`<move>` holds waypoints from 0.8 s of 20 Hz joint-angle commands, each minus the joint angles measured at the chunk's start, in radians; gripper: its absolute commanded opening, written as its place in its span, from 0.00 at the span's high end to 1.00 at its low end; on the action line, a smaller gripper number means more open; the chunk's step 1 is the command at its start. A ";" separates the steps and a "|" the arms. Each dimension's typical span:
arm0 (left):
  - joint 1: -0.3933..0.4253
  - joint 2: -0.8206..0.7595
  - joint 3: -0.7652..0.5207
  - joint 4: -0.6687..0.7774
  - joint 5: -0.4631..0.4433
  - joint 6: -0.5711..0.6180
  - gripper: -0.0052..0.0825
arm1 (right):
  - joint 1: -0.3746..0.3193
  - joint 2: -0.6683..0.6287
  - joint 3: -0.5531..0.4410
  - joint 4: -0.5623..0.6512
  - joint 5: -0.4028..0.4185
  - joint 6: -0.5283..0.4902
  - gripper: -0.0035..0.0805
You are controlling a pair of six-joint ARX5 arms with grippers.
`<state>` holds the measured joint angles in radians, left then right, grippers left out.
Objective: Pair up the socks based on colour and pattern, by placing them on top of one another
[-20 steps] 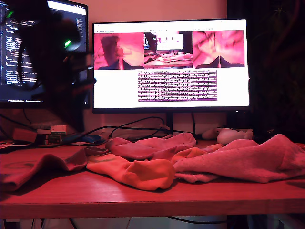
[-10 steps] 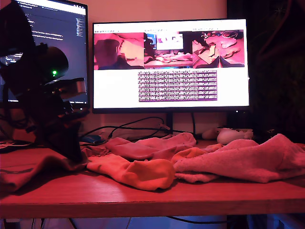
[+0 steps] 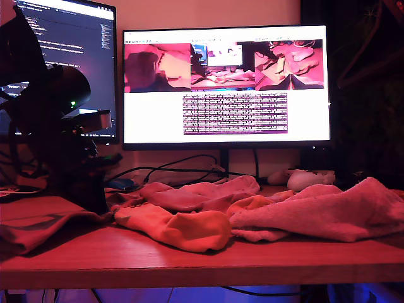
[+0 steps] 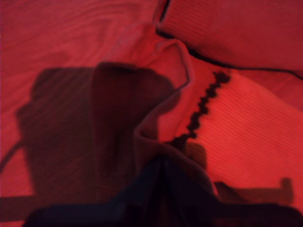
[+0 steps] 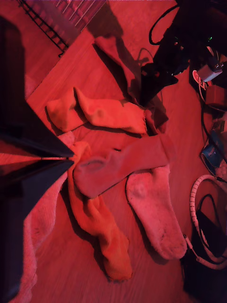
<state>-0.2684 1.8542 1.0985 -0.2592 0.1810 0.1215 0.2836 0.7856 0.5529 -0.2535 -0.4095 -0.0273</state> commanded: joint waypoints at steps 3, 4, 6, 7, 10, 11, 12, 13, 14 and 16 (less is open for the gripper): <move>0.023 0.083 -0.033 -0.016 -0.091 -0.042 0.96 | 0.004 0.004 0.010 0.009 -0.002 0.000 0.97; 0.030 0.083 -0.033 -0.030 -0.112 -0.058 0.96 | 0.004 0.004 0.010 0.009 -0.002 0.000 0.97; 0.043 0.083 -0.033 -0.034 -0.116 -0.066 0.96 | 0.004 0.004 0.010 0.010 -0.002 -0.005 0.97; 0.044 0.081 -0.033 -0.033 -0.114 -0.066 0.96 | 0.004 0.004 0.010 0.010 -0.001 -0.008 0.97; 0.036 0.063 -0.032 -0.038 -0.039 -0.069 0.96 | 0.004 0.004 0.010 0.011 0.000 -0.013 0.97; 0.027 0.041 -0.032 -0.040 -0.023 -0.068 0.96 | 0.004 0.004 0.010 0.010 0.000 -0.022 0.97; 0.019 0.016 -0.032 -0.039 -0.019 -0.068 0.96 | 0.004 0.004 0.010 0.010 -0.001 -0.026 0.97; 0.012 -0.017 -0.032 -0.040 -0.013 -0.068 0.96 | 0.004 0.004 0.010 0.009 -0.001 -0.026 0.97; 0.008 -0.048 -0.032 -0.041 -0.003 -0.068 0.96 | 0.004 0.004 0.010 0.009 -0.001 -0.026 0.97; 0.003 -0.114 -0.032 -0.069 0.036 -0.066 0.96 | 0.004 0.004 0.010 0.009 -0.001 -0.026 0.97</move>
<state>-0.2607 1.7939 1.0863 -0.3290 0.2050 0.0559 0.2832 0.7856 0.5529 -0.2535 -0.4091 -0.0505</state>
